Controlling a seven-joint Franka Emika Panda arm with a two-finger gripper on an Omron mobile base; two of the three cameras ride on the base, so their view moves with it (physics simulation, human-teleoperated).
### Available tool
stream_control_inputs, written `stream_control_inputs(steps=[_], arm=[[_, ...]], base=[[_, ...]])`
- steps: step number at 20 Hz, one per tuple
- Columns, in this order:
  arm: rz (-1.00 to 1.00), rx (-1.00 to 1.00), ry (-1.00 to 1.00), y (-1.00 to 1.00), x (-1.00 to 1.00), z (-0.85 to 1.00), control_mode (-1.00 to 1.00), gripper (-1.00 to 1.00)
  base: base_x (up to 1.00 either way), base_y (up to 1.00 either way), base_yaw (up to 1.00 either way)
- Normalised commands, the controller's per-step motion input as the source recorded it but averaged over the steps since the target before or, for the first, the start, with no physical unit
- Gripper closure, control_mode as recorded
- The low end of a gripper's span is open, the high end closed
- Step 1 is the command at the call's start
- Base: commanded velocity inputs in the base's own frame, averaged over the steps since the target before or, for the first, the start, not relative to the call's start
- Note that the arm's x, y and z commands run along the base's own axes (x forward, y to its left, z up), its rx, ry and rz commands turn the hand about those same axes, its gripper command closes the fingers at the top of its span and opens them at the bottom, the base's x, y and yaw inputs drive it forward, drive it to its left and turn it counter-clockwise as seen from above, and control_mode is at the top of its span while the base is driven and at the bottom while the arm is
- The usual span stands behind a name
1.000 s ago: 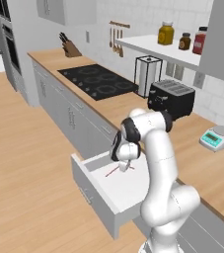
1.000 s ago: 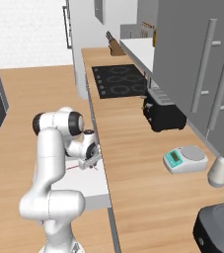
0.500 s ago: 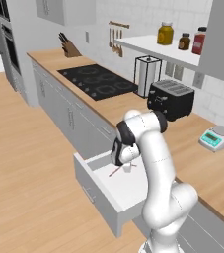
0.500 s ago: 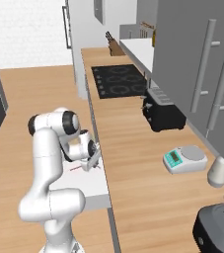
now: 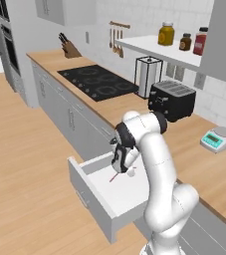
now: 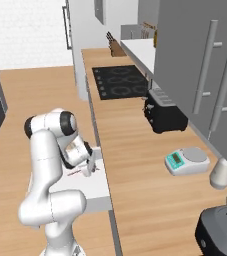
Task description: Take a straw from the drawer in front and place it inside the glass cup on the dining counter.
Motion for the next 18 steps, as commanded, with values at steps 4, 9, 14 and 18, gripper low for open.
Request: stream_control_inputs(steps=[4, 9, 14, 18], arm=[[0.14, -0.23, 0.09, 1.0, -0.52, -0.3, -1.0, 1.0], [-0.08, -0.08, -0.06, 1.0, -0.04, 0.68, -1.0, 1.0], [-0.33, -0.01, -0.2, 0.99, -0.14, 1.0, -1.0, 1.0], [-0.48, -0.01, -0.59, 0.53, -0.66, 1.0, -1.0, 1.0]], base=[[0.0, 0.0, 0.0], [0.0, 0.0, 0.0], [0.0, 0.0, 0.0], [0.0, 0.0, 0.0]])
